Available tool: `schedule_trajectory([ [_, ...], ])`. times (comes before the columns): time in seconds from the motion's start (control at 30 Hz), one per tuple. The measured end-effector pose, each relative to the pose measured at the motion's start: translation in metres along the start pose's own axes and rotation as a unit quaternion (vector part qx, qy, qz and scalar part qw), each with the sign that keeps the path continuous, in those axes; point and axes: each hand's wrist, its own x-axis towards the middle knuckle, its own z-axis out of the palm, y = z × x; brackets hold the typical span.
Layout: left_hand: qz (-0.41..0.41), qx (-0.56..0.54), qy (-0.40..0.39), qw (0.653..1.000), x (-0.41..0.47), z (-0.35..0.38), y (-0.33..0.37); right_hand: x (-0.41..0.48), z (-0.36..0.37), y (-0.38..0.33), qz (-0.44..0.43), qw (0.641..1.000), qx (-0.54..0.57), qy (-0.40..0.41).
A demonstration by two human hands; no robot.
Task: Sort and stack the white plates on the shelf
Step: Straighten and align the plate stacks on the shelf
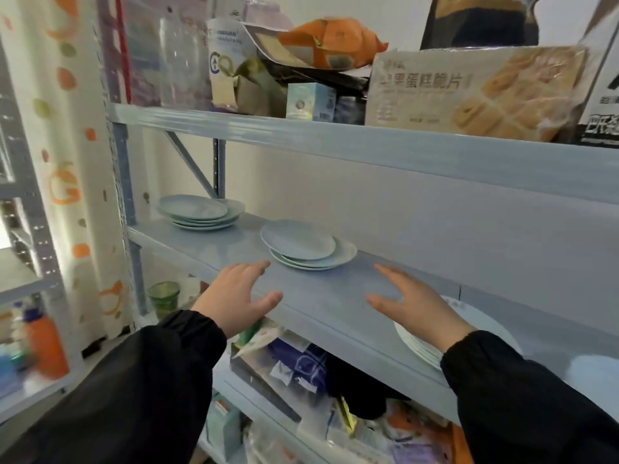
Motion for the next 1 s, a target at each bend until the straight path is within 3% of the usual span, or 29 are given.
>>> schedule_trajectory([
  [0.2,-0.014,-0.008,0.012,1.0,0.008,-0.002,-0.034,0.018,0.018,-0.014,-0.003,1.0,-0.013,-0.001],
  [0.6,-0.027,0.004,0.01,1.0,0.062,0.017,-0.03,0.07,-0.017,0.01,-0.015,0.998,-0.052,-0.036],
  [1.0,-0.022,-0.006,-0.004,1.0,0.104,0.059,-0.046,0.123,0.007,0.022,-0.032,0.992,-0.086,-0.091],
])
